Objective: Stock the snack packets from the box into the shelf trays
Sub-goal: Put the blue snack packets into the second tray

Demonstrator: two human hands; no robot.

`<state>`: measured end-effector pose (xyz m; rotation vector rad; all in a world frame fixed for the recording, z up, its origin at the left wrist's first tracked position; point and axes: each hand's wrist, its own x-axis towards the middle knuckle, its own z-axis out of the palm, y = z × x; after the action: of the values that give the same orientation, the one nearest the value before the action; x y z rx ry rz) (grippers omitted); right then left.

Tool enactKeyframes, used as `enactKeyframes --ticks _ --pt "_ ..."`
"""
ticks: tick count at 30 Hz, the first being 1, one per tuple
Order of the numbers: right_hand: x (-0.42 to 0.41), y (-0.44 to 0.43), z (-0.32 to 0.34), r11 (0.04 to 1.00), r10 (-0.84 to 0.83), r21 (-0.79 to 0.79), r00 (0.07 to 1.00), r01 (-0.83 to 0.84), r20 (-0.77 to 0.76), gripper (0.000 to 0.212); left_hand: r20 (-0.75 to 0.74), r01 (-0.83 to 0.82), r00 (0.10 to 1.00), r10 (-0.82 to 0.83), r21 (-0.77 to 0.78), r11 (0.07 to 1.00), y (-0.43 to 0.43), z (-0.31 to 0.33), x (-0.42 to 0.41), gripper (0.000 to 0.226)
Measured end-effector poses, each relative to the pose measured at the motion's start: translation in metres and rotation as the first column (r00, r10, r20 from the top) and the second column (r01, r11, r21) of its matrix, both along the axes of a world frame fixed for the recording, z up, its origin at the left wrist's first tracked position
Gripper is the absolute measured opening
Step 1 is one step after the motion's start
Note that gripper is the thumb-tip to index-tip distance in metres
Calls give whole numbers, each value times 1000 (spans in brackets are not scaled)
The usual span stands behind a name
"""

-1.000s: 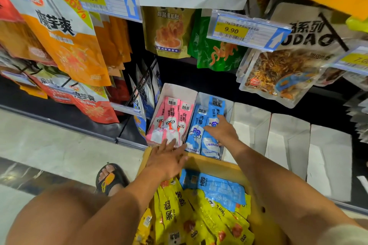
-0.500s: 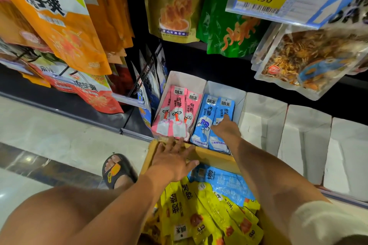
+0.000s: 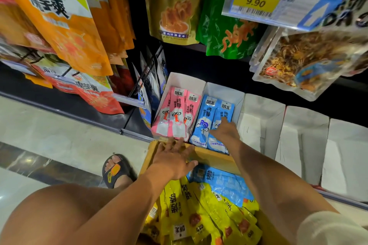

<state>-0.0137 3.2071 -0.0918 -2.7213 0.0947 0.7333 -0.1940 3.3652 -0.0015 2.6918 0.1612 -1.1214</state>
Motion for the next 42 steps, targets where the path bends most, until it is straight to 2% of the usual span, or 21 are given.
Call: enactKeyframes --ticks 4,10,15,19,22,24,27,34,39,42 --pt "-9 -7 20 998 52 36 998 -53 36 86 17 9 1000 -9 2 1000 0 1 -1 69" --pt "-34 -37 53 969 141 182 978 -169 155 74 31 24 999 -25 25 999 -1 1 -3 70" --pt "-74 -69 70 929 223 224 930 -293 291 52 40 36 998 -38 41 998 0 -2 -5 73" --pt "-111 -95 70 894 258 271 905 -357 338 26 65 38 997 -40 34 999 -2 2 -8 73" --pt "-134 -111 57 887 298 237 883 -397 362 10 56 41 998 -43 47 998 -4 3 -8 75" --pt "-142 -120 41 892 343 188 886 -411 311 11 46 50 998 -52 59 997 -6 1 -8 76" --pt "-148 -130 9 905 399 112 910 -411 116 24 22 74 997 -76 76 994 -6 -4 -7 79" --pt "-148 -138 -52 907 410 -17 893 -420 -187 52 -40 105 994 -103 59 993 -5 -8 -5 84" --pt "-148 -132 -79 873 447 -121 874 -473 -192 63 -51 132 990 -129 65 989 -5 -7 -6 84" --pt "-148 -123 -85 854 436 -249 889 -458 -139 52 -62 131 990 -127 65 989 -5 -7 -5 84"
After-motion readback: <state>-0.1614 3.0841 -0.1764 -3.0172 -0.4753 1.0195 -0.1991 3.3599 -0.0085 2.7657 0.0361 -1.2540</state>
